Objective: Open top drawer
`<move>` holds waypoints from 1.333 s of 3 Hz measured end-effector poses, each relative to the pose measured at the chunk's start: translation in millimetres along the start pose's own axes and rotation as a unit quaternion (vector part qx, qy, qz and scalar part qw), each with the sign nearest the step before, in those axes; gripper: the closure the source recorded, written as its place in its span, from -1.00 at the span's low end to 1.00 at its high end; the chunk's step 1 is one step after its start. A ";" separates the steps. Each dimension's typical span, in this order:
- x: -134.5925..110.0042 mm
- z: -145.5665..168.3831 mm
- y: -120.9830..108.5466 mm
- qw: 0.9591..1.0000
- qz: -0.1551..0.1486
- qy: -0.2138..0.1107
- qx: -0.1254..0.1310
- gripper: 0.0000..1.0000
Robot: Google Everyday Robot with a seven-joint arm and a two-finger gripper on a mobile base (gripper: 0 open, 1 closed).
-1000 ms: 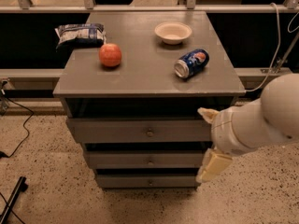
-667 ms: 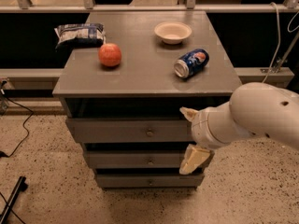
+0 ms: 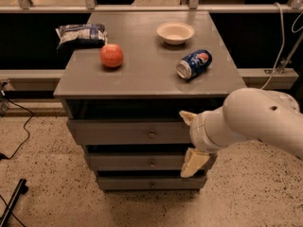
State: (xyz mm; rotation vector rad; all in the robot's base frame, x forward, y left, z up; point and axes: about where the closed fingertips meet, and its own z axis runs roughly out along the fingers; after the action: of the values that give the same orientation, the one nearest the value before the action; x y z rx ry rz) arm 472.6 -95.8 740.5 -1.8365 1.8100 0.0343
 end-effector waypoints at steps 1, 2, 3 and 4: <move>10.0 16.6 -1.2 0.999 -0.034 0.034 0.020 -1.00; 29.0 28.7 -15.5 0.995 -0.064 0.060 0.042 -1.00; 49.0 41.8 -29.1 0.994 -0.075 0.071 0.038 -1.00; 70.4 59.0 -41.1 0.994 -0.073 0.077 0.020 -1.00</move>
Offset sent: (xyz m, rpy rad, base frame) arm 0.0525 -0.0347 -0.0465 -0.2267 -0.1903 0.0434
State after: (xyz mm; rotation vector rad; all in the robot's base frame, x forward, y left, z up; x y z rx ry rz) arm 538.2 -139.4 678.0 -1.9841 1.7574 -0.2019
